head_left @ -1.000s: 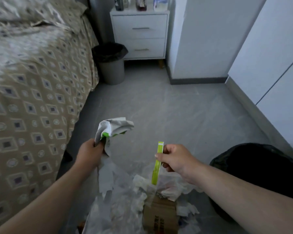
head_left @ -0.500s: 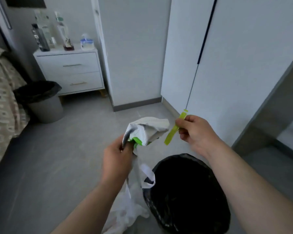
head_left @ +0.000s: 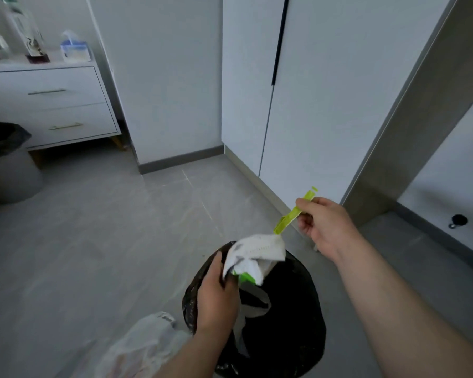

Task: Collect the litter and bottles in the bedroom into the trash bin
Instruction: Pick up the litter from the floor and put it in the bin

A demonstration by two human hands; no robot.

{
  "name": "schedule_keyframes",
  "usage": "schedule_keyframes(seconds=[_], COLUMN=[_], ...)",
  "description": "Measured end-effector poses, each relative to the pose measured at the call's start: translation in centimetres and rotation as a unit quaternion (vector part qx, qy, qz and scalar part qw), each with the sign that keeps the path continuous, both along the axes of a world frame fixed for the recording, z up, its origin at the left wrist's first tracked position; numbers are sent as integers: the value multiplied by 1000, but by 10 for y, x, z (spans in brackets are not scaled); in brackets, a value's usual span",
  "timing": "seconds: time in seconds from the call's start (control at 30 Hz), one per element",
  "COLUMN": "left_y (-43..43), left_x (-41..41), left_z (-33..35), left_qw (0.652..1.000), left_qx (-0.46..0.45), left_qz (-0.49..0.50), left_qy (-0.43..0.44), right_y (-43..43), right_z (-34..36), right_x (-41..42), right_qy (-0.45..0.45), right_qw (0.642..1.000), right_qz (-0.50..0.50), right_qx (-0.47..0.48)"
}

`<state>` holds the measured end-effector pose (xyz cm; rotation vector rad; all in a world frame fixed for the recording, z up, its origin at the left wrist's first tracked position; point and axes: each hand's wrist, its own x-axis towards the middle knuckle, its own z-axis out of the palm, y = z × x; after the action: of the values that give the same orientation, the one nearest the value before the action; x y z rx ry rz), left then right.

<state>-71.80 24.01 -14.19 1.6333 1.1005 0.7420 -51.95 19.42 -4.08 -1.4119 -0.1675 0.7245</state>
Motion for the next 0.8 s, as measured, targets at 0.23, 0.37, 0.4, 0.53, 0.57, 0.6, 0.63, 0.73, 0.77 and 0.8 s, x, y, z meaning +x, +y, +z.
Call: schedule_keyframes(seconds=[0.23, 0.37, 0.4, 0.53, 0.57, 0.6, 0.63, 0.73, 0.77, 0.8], left_y=[11, 22, 23, 26, 26, 26, 27, 30, 31, 31], left_x=[-20, -47, -54, -75, -77, -79, -79, -78, -78, -78], left_z=[-19, -22, -25, -38, -41, -42, -43, -45, -46, -47], left_qw=[975, 960, 957, 940, 936, 932, 930, 923, 921, 920], left_qx=[37, 150, 151, 90, 86, 90, 96, 111, 114, 116], left_qz=[-180, -153, -151, -202, -210, -214, -216, -219, -220, -222], left_qy=[128, 179, 194, 260, 271, 277, 281, 297, 301, 303], right_y=[5, 6, 7, 14, 16, 18, 19, 24, 24, 24], right_z=[-9, -16, -21, -51, -61, -71, -81, -113, -122, -129], right_x=[-7, -18, -23, -47, -53, -59, -65, -81, -85, -88], right_qy=[-22, -53, -56, -88, -109, -130, -147, -173, -180, -194], right_qw=[999, 992, 989, 965, 957, 946, 934, 897, 889, 878], right_qz=[43, 102, 123, 196, 209, 227, 248, 316, 331, 347], right_qx=[-15, -48, -64, -149, -168, -191, -210, -255, -259, -268])
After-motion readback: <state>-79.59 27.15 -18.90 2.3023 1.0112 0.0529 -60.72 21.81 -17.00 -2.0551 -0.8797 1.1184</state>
